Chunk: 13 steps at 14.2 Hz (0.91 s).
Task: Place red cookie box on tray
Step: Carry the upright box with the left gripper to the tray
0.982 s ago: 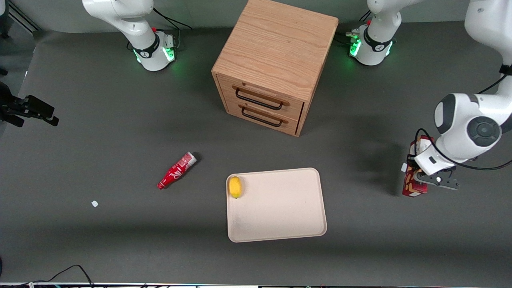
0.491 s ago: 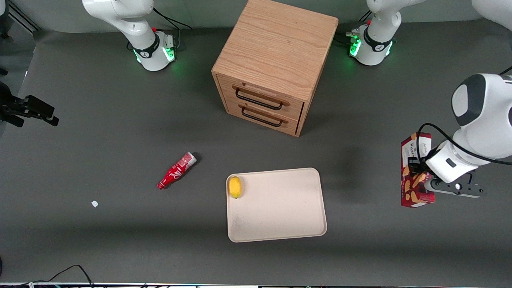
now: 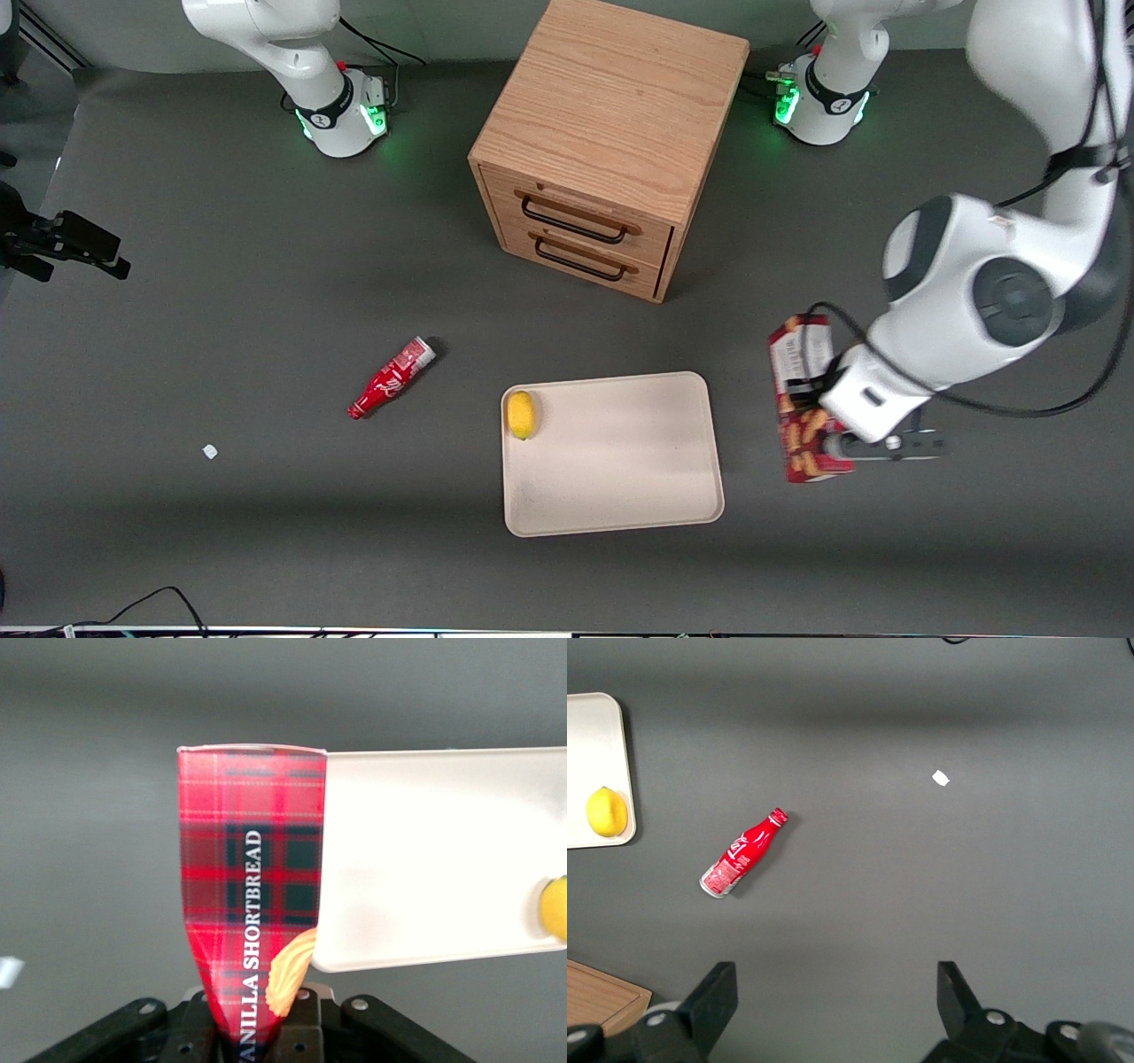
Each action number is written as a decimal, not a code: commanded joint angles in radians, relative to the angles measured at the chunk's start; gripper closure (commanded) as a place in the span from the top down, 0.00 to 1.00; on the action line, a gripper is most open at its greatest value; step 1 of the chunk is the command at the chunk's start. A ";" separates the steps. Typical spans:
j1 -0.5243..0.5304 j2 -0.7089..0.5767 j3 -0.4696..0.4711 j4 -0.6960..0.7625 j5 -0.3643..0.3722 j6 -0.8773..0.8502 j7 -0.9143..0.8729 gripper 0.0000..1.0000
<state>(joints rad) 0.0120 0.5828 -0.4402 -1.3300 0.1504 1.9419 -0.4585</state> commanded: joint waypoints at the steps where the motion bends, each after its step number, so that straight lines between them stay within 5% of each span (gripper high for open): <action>1: -0.111 0.159 0.044 0.159 0.075 0.000 -0.091 0.00; 13: -0.211 0.328 0.107 0.147 0.118 0.166 -0.169 0.00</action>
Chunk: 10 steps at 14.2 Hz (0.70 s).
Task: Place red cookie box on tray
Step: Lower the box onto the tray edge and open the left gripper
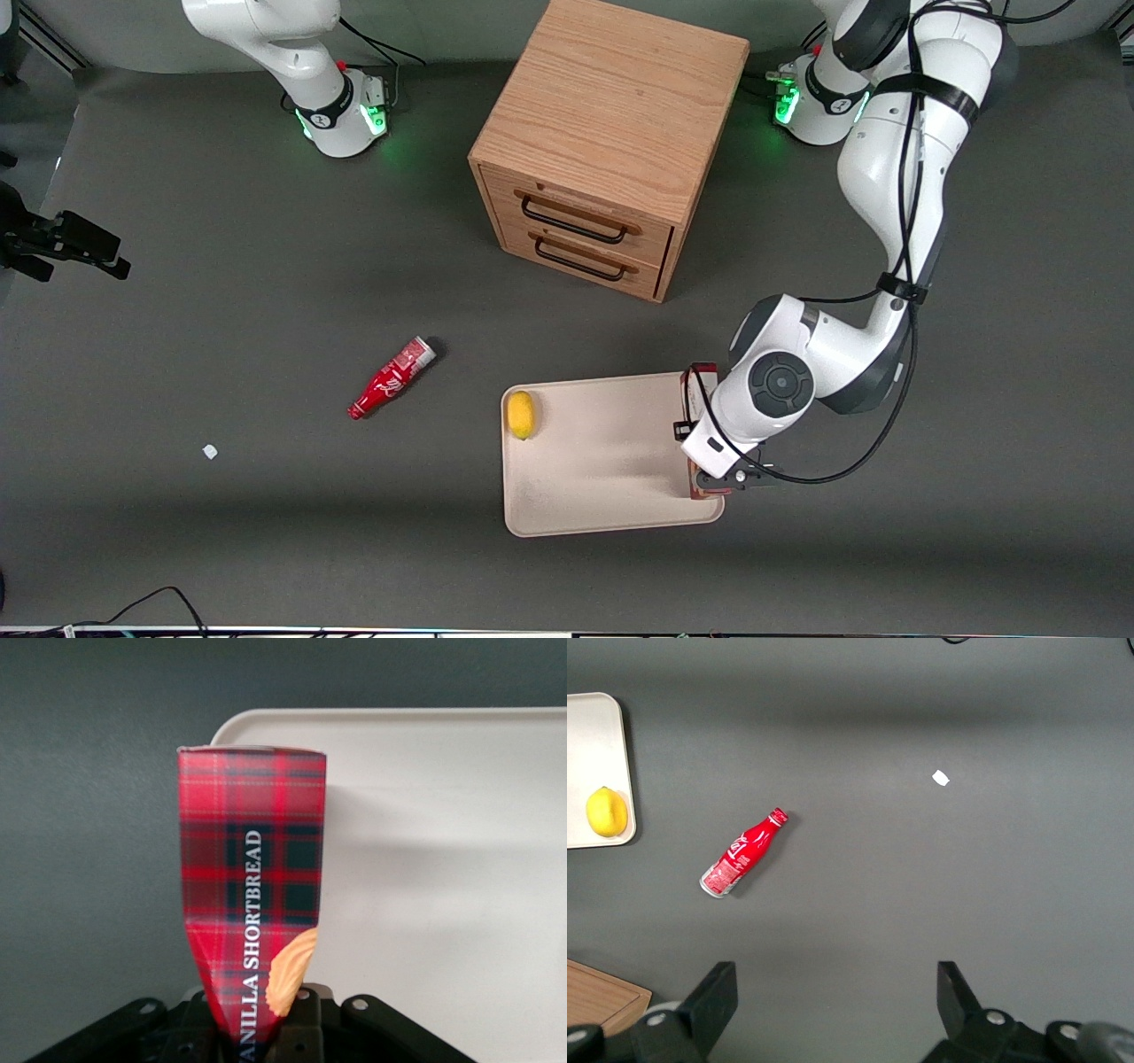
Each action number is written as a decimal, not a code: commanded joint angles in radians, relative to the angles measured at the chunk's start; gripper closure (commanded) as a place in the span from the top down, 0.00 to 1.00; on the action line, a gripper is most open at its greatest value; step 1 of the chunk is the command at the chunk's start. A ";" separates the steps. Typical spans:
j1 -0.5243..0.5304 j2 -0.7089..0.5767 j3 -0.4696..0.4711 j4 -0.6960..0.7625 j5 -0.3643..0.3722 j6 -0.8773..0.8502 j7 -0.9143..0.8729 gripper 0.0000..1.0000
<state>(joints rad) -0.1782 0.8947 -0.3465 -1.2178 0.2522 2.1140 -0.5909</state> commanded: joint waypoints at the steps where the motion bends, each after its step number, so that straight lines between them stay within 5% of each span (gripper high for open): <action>1: -0.021 0.018 0.014 0.034 0.016 -0.006 -0.038 0.00; 9: -0.018 0.035 0.018 0.009 0.009 0.044 -0.078 0.00; 10: -0.018 0.035 0.017 0.004 0.009 0.050 -0.078 0.06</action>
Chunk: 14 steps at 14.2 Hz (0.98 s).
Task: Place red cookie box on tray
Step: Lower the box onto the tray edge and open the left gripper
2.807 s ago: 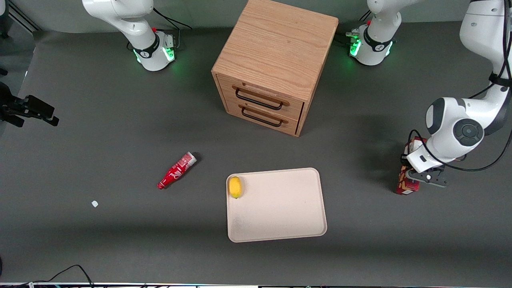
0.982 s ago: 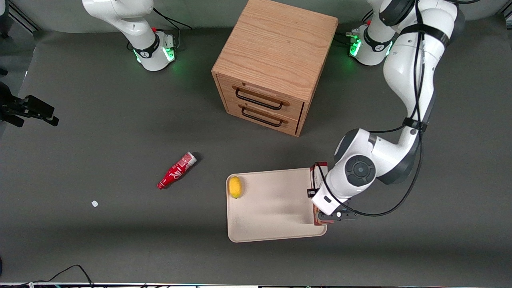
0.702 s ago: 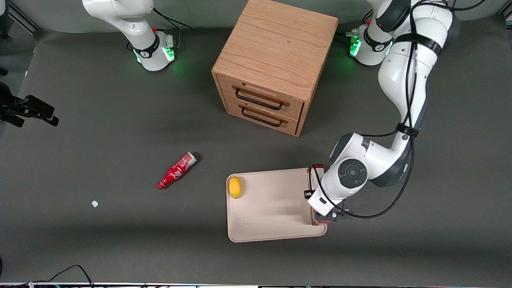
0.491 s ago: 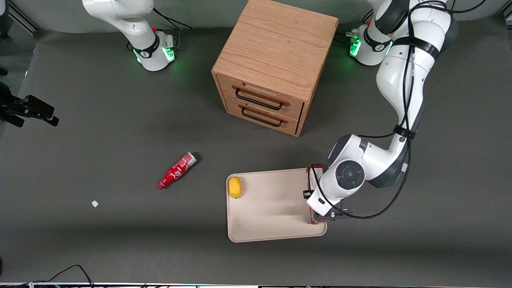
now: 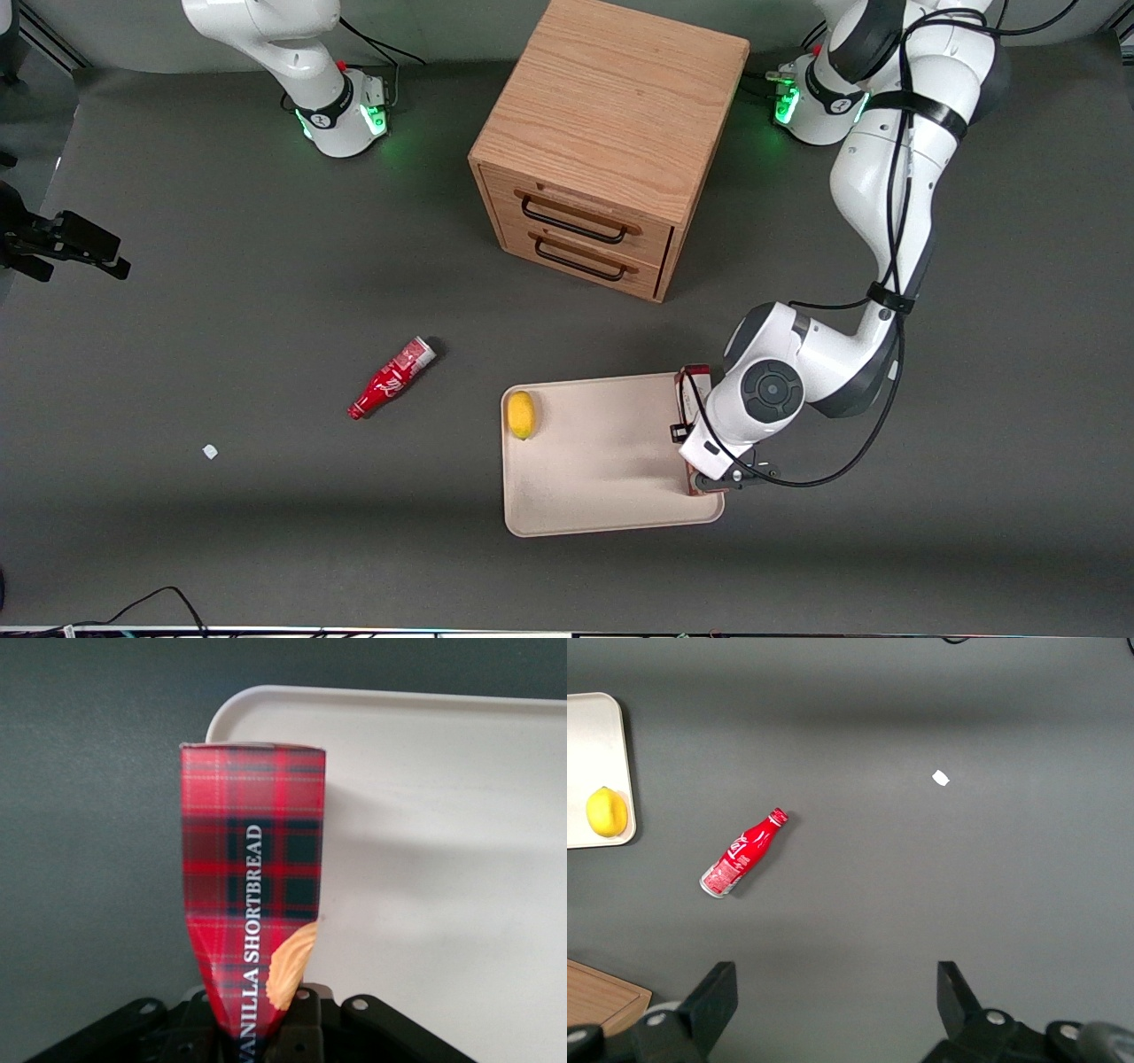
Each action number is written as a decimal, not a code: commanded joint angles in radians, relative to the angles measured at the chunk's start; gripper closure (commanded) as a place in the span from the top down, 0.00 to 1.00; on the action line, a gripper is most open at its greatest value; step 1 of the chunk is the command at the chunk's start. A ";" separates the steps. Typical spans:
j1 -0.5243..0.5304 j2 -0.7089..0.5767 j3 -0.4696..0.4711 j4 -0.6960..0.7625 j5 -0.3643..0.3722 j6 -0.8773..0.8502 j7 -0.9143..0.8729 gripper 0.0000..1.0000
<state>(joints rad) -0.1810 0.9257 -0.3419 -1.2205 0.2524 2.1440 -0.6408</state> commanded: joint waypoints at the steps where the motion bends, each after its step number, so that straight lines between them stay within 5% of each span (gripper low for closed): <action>1: -0.014 0.002 0.012 0.007 0.011 0.022 -0.028 0.51; 2: -0.015 -0.001 0.014 0.001 0.019 0.036 -0.026 1.00; 7: -0.014 -0.030 0.014 -0.022 0.013 0.077 -0.031 1.00; 14: 0.102 -0.379 -0.008 -0.282 -0.001 0.050 0.012 1.00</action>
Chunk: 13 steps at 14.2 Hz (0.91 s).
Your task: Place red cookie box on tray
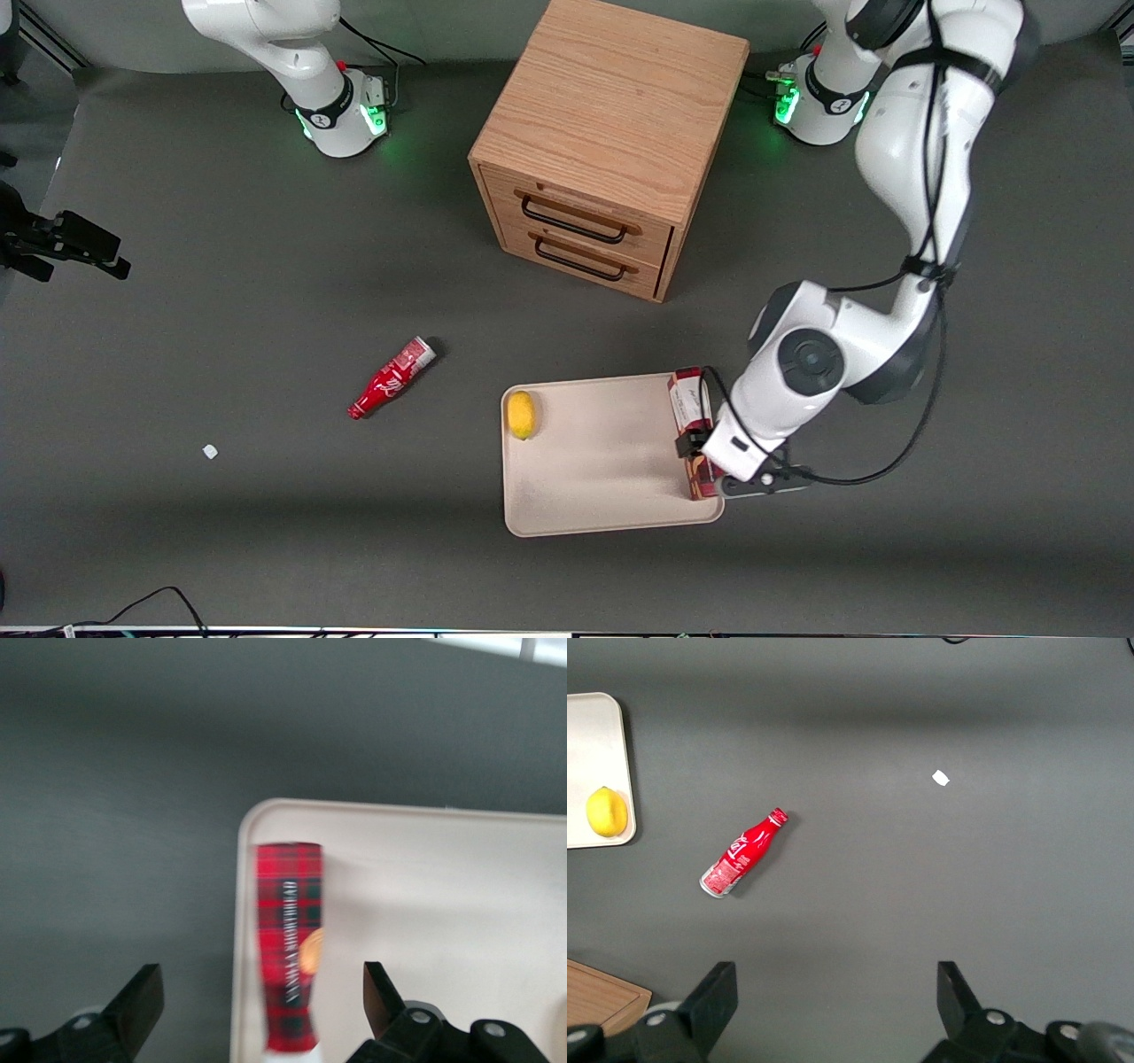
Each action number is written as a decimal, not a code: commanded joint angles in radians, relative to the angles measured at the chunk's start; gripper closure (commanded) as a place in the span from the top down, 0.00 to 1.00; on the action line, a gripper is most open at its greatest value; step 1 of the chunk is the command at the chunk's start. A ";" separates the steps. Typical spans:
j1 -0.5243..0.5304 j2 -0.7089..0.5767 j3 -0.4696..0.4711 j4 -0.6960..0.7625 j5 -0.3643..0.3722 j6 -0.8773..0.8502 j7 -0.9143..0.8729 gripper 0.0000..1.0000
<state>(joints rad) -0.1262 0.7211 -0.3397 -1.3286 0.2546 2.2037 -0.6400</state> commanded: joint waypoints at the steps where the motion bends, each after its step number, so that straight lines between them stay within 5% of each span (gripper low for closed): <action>1: 0.087 -0.239 -0.040 -0.222 -0.041 -0.018 0.034 1.00; 5: 0.268 -0.500 -0.051 -0.360 -0.252 -0.161 0.346 1.00; 8: 0.417 -0.607 -0.051 -0.360 -0.273 -0.370 0.448 1.00; 13: 0.510 -0.747 -0.050 -0.360 -0.270 -0.537 0.522 1.00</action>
<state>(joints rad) 0.3521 0.0633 -0.3780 -1.6439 -0.0009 1.7115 -0.1664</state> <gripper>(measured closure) 0.000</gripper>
